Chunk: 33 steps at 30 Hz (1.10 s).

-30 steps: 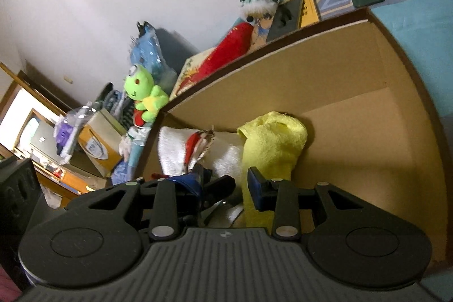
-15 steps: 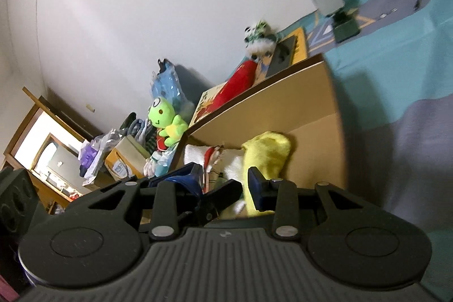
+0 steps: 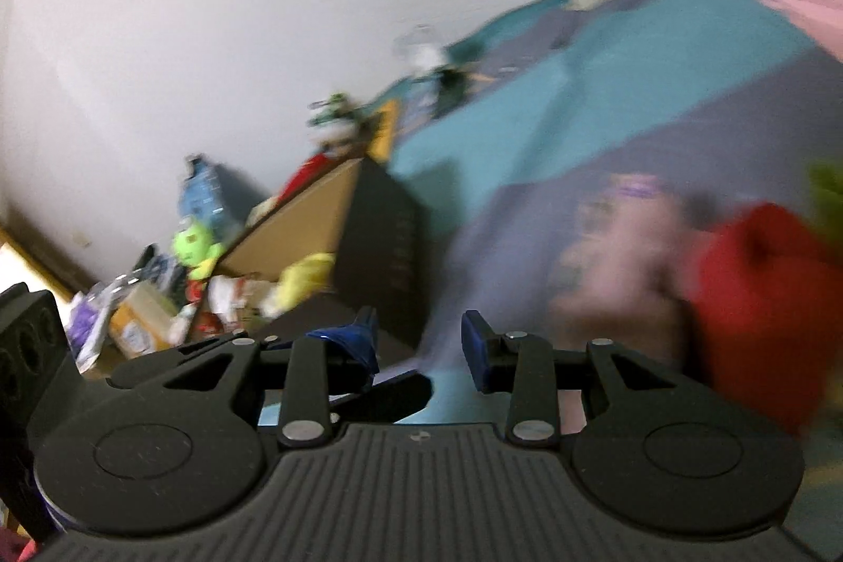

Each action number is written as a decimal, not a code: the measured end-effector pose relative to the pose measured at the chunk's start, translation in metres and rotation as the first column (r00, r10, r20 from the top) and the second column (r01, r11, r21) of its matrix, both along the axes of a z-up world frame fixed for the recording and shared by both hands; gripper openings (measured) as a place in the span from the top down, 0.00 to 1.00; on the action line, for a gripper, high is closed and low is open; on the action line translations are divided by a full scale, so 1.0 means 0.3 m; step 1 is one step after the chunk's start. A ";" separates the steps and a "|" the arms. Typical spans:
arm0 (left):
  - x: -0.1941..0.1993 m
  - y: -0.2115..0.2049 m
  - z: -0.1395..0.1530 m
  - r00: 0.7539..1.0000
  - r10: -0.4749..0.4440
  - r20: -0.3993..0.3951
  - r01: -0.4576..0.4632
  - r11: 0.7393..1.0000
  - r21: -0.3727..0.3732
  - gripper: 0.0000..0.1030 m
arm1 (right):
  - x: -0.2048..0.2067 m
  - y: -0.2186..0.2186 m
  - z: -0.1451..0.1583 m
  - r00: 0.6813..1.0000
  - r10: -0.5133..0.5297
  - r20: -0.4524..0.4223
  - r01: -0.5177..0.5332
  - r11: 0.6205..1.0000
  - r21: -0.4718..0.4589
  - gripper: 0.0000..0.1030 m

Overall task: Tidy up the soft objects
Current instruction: 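Move the right gripper back to the pile toward the red knit hat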

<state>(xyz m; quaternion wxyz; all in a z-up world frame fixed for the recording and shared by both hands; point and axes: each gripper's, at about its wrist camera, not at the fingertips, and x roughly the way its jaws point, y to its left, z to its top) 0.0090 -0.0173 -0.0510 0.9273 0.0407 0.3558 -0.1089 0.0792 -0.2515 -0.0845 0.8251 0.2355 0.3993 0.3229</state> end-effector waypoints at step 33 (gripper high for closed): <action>0.104 -0.225 -0.139 0.974 -0.169 -0.149 0.133 0.966 -0.223 0.76 | 0.012 -0.127 -0.081 0.990 -0.017 -0.140 0.031 0.995 0.100 0.79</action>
